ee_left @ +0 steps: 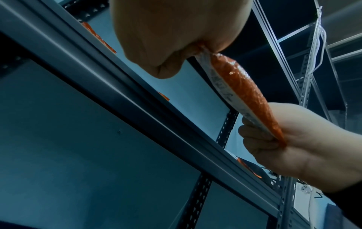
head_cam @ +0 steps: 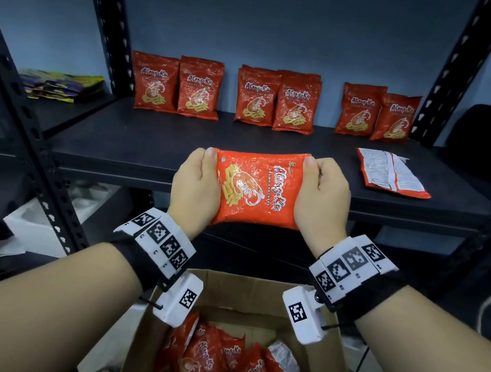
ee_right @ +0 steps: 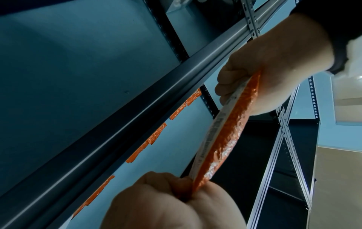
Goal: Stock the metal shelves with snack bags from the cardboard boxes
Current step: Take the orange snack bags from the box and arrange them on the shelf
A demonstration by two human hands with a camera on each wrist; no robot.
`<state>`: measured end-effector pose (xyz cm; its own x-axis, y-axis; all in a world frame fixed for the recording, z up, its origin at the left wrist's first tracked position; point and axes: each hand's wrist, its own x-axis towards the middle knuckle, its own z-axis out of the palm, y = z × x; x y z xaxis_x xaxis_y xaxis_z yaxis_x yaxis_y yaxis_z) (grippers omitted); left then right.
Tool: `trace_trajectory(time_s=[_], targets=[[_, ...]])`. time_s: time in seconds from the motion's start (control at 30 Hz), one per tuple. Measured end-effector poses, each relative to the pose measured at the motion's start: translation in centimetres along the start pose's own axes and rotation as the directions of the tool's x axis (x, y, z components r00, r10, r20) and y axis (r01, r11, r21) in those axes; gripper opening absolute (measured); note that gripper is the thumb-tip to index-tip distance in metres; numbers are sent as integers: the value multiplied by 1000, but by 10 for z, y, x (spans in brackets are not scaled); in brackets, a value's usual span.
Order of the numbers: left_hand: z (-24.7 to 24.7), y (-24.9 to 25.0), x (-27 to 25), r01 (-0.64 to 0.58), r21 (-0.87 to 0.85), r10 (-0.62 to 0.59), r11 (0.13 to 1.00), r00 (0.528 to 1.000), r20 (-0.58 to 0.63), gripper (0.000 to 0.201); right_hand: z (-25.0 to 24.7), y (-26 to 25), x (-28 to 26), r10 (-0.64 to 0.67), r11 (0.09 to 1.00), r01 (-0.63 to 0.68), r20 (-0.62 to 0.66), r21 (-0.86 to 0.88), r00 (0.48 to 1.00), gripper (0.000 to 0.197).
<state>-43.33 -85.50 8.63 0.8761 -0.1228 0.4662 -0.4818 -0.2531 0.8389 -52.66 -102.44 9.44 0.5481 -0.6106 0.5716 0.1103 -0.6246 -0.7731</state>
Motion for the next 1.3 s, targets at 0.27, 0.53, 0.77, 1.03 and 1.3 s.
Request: trace_trajectory(time_s=[0.27, 0.53, 0.77, 1.03, 1.3], targets=[[4, 12, 18, 111, -285, -11, 952, 943, 332, 46, -45, -1, 42, -125, 992, 120, 122, 46, 985, 22], [42, 50, 34, 163, -59, -17, 985, 431, 902, 53, -78, 11, 60, -101, 995, 104, 288, 4, 952, 16], [81, 59, 45, 237, -128, -13, 963, 517, 856, 42, -126, 54, 98, -98, 972, 114, 86, -203, 991, 26], [121, 38, 73, 238, 11, -211, 971, 837, 505, 60, -141, 108, 97, 134, 858, 45, 307, -511, 942, 89], [124, 52, 75, 27, 298, -139, 954, 922, 363, 79, -126, 114, 78, 94, 790, 186, 414, -584, 905, 61]])
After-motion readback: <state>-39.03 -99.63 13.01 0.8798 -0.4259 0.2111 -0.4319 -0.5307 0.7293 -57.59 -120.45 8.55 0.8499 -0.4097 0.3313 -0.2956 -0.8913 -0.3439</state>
